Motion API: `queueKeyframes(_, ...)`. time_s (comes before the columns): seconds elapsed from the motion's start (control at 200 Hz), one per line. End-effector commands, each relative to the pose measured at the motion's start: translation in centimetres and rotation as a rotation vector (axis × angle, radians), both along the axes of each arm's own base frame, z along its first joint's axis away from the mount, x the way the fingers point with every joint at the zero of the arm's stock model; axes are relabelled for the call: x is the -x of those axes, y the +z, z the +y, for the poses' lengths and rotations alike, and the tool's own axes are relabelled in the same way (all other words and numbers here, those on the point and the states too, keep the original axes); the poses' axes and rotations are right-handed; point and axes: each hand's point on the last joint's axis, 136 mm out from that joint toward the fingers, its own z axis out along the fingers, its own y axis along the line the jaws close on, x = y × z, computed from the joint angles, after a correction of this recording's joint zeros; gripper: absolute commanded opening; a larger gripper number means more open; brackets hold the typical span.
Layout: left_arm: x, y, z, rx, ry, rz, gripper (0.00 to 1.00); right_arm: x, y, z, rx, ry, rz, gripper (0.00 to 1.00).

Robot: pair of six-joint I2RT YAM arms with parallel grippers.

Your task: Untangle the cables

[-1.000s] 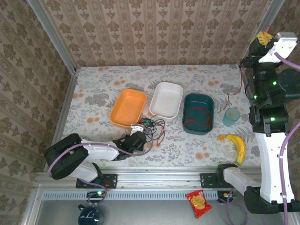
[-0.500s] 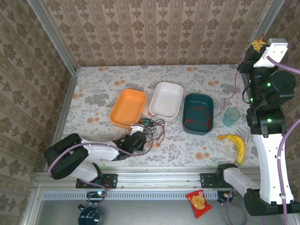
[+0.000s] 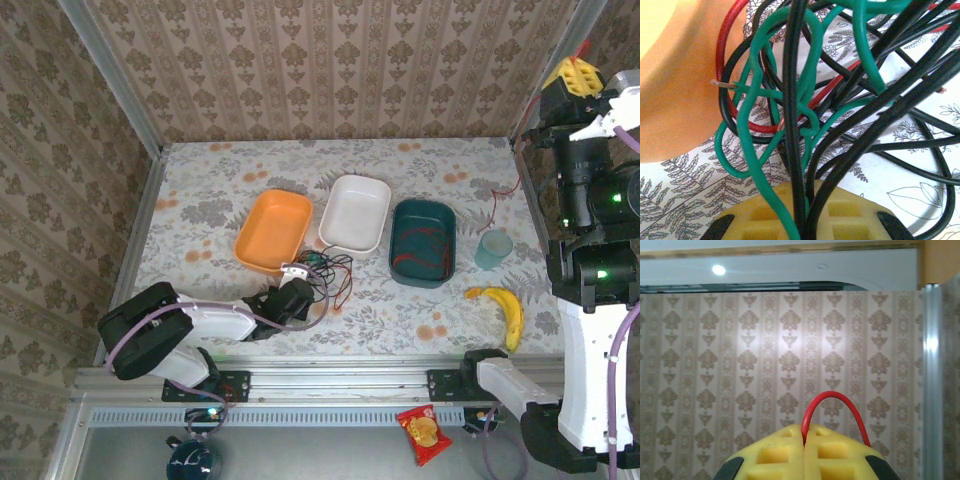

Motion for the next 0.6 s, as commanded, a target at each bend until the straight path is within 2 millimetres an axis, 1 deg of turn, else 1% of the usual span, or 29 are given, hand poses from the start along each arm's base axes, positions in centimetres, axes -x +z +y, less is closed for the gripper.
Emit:
queueKeyframes(0.0, 1.1, -2.0, 0.9, -0.074, -0.033, 0.071, 0.0, -0.5, 0.0, 2.0, -0.002, 0.128, 0.017, 0.0)
queueKeyframes(0.34, 1.1, -1.9, 0.8, -0.071, -0.04, 0.069, 0.0, -3.1, -3.0, 2.7, -0.05, 0.176, 0.112, 0.0)
queueKeyframes(0.425, 1.1, -1.9, 0.8, -0.075, -0.042, 0.072, 0.0, -4.0, -4.1, 2.9, -0.053, 0.184, 0.155, 0.0)
queueKeyframes(0.505, 1.0, -1.9, 0.6, -0.075, -0.044, 0.072, 0.0, -5.1, -6.1, 3.2, -0.072, 0.186, 0.214, 0.0)
queueKeyframes(0.595, 1.0, -2.0, 0.6, -0.078, -0.044, 0.074, 0.0, -6.1, -9.7, 3.9, -0.083, 0.175, 0.302, 0.0)
